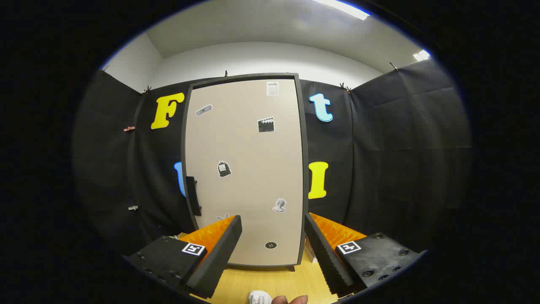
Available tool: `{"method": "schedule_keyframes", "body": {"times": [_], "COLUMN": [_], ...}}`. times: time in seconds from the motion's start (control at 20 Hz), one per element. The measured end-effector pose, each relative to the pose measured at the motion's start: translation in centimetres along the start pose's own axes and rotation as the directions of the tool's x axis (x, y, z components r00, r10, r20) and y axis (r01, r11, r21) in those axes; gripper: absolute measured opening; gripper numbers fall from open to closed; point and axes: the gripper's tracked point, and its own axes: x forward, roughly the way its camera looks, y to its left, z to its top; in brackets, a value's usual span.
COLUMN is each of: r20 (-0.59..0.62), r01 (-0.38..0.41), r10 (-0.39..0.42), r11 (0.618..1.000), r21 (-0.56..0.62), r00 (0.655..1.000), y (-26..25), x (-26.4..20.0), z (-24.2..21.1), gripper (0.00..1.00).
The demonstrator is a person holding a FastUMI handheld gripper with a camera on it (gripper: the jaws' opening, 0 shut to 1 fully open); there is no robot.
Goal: Open the shoe cabinet door, grab the shoes and put them into the shoe cabinet, then close the shoe cabinet door.
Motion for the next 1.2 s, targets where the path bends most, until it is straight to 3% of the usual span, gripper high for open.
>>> {"method": "schedule_keyframes", "body": {"times": [0.8, 1.2], "r20": [0.001, -0.006], "r01": [0.019, -0.034], "r10": [-0.019, 0.034], "r11": [1.0, 0.999], "r21": [-0.019, 0.012], "r00": [1.0, 0.999], "y": [0.4, 5.7], "x": [0.4, 2.2], "z": [-0.1, 0.0], "gripper": [0.97, 0.97]}}
